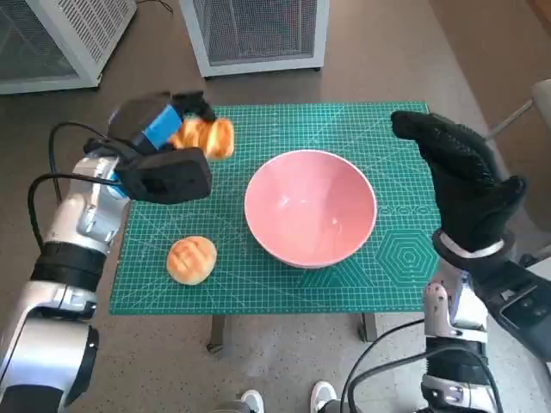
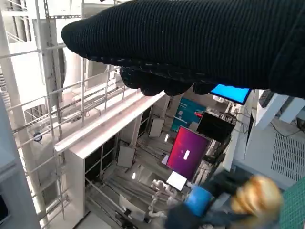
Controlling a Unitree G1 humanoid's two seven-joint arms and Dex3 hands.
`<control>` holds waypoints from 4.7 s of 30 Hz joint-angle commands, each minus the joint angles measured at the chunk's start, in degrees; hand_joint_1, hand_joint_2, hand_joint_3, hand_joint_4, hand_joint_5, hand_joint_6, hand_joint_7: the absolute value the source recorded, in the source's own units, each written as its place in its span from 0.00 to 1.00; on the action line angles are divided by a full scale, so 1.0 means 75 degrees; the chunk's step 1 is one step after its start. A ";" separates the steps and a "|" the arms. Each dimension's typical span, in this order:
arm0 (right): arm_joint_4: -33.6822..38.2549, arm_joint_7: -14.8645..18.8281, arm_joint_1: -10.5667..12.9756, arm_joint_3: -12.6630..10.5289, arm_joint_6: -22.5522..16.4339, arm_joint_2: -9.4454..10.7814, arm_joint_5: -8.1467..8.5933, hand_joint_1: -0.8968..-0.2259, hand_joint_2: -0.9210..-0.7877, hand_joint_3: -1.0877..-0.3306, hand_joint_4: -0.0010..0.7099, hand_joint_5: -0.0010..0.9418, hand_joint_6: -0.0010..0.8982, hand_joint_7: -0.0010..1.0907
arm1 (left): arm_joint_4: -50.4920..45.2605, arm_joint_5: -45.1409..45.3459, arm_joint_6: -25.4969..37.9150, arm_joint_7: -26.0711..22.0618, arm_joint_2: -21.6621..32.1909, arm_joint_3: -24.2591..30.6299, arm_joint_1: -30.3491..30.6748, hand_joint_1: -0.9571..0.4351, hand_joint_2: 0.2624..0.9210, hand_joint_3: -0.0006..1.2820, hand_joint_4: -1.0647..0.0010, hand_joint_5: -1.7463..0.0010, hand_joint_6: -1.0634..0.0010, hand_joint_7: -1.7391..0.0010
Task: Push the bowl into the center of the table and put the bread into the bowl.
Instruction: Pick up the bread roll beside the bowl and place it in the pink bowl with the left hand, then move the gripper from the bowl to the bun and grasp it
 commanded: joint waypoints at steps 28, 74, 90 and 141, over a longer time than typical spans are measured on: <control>-0.0257 0.0085 0.0341 0.0102 0.0301 0.0005 0.0146 0.60 0.00 0.76 0.47 0.00 0.02 0.51 | -0.4632 -0.0309 -0.0778 -0.0742 -0.1095 -0.0021 0.1741 0.69 1.00 0.06 0.36 0.34 0.42 0.31; -0.0561 -0.0132 0.0566 0.0186 0.0286 0.0137 -0.0096 0.61 0.00 0.75 0.46 0.00 0.00 0.55 | -0.5885 0.0066 0.0778 -0.2789 -0.0912 0.0040 0.2748 0.33 0.96 0.01 0.89 1.00 0.85 0.87; -0.0826 -0.0184 0.0743 0.0218 0.0358 0.0126 -0.0040 0.60 0.00 0.73 0.46 0.00 0.00 0.54 | -0.8695 -0.1206 0.2307 -0.4415 0.0633 0.2248 0.4210 0.41 0.86 0.00 0.86 1.00 0.75 0.92; -0.0875 0.0070 0.0677 0.0087 0.0990 -0.0171 0.0295 0.60 0.00 0.74 0.46 0.00 0.01 0.54 | -0.7526 -0.0394 0.3145 -0.4115 0.0792 0.1258 0.5744 0.51 0.76 0.00 0.86 1.00 0.70 1.00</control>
